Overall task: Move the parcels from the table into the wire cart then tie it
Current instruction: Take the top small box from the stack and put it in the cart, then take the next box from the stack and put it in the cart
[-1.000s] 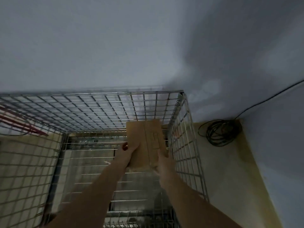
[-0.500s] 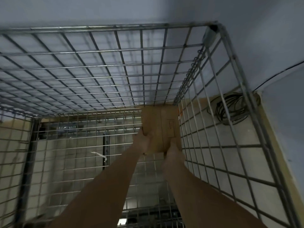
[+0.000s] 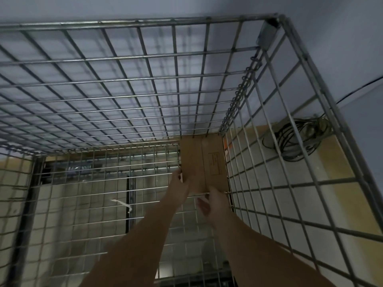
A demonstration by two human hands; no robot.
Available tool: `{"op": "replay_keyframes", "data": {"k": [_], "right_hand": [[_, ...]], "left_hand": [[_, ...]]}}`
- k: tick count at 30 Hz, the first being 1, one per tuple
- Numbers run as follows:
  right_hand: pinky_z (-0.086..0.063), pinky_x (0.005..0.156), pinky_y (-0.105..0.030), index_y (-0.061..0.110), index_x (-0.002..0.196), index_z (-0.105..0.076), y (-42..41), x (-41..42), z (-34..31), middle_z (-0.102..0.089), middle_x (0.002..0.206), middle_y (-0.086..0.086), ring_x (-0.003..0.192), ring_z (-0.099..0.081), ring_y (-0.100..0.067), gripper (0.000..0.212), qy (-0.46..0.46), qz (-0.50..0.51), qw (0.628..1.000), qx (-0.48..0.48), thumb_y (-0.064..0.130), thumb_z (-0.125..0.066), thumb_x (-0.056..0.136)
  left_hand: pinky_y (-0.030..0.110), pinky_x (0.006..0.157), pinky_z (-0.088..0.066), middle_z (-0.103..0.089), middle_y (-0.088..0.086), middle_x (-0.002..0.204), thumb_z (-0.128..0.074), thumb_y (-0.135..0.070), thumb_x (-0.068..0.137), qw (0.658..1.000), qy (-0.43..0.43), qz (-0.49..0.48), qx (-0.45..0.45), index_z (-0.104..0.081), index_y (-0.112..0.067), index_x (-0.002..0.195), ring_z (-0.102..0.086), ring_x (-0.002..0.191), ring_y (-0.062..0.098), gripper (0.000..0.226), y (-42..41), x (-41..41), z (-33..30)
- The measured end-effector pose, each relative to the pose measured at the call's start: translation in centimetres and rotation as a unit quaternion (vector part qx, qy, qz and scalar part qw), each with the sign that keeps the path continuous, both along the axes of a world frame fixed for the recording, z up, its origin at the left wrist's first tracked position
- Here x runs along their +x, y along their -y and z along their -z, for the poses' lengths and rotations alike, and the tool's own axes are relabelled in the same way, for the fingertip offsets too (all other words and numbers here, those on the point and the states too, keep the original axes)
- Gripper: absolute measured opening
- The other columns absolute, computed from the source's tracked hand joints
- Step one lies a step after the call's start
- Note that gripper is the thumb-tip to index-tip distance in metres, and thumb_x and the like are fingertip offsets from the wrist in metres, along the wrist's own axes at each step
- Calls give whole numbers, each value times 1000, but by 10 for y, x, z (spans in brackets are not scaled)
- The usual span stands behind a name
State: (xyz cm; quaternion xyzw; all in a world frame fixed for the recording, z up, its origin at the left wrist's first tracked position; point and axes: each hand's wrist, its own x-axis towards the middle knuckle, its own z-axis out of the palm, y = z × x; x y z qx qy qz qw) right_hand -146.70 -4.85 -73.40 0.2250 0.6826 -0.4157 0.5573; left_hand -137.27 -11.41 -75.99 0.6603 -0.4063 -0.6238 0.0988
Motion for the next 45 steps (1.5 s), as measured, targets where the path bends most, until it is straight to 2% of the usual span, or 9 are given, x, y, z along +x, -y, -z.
{"op": "replay_keyframes", "data": {"k": [3, 6, 10, 16, 24, 30, 38, 41, 45], "right_hand": [[-56, 96, -44, 11, 121, -58, -3, -7, -4, -61, 117, -10, 99, -66, -27, 29, 5, -80, 997, 21, 31, -59, 100], [-57, 83, -37, 12, 110, -60, -6, -5, -30, -58, 95, -5, 84, -62, -20, 19, -22, -130, 991, 30, 28, -59, 100], [-48, 107, -44, 6, 135, -57, 3, 3, -117, -62, 125, -14, 116, -61, -30, 44, -134, -327, 935, -43, 25, -65, 96], [-42, 111, -46, 17, 149, -46, 54, 19, -357, -50, 152, -9, 137, -50, -32, 52, -370, -707, 581, -160, 39, -52, 103], [-40, 113, -47, 28, 158, -27, 85, 124, -706, -39, 160, -6, 142, -42, -30, 80, -537, -756, 224, -300, 69, -45, 93], [-41, 111, -45, 32, 157, -32, 1, 259, -865, -42, 160, -6, 142, -44, -29, 82, -495, -768, 97, -394, 77, -42, 89], [-45, 106, -45, 30, 154, -40, -159, 411, -927, -47, 155, -9, 133, -51, -30, 78, -445, -769, -42, -458, 74, -42, 89], [-47, 99, -44, 31, 151, -43, -208, 457, -927, -49, 153, -5, 129, -53, -29, 81, -439, -765, -68, -465, 76, -41, 84], [-48, 87, -40, 33, 143, -50, -252, 511, -929, -56, 144, -2, 119, -58, -25, 79, -428, -761, -71, -482, 78, -40, 79]], "left_hand": [[-8, 59, -35, -56, -26, 106, -65, -27, 97, 994, 16, 83, -63, -46, -22, 143, -52, 74, -23, 50, -8, 6, -11], [-10, 59, -32, -57, -22, 100, -64, -22, 97, 987, 62, 110, -103, -61, -16, 128, -50, 84, 1, 32, -17, 13, -42], [29, 114, -36, -41, 5, 157, -57, -48, 97, 939, 179, 251, -152, -36, -16, 154, -42, 140, 24, 68, -17, 36, -134], [45, 120, -27, -31, 4, 163, -41, -68, 93, 832, 356, 311, -290, -27, -25, 157, -30, 148, 25, 77, 19, 114, -373], [47, 113, -37, -40, 2, 159, -29, -76, 89, 761, 510, 169, -364, -27, -26, 156, -42, 141, 25, 84, -46, 247, -728], [46, 106, -41, -44, 3, 155, -33, -79, 87, 755, 582, 27, -300, -30, -30, 154, -47, 136, 28, 84, -191, 348, -882], [40, 84, -51, -63, 2, 127, -39, -71, 91, 752, 611, -123, -216, -51, -31, 133, -60, 103, 23, 60, -404, 461, -937], [29, 70, -39, -64, 1, 125, -42, -67, 92, 743, 614, -164, -210, -53, -33, 133, -56, 88, 15, 54, -465, 497, -940], [38, 83, -40, -60, 5, 136, -37, -74, 89, 737, 635, -175, -153, -49, -29, 141, -59, 117, 28, 69, -519, 546, -943]]}}
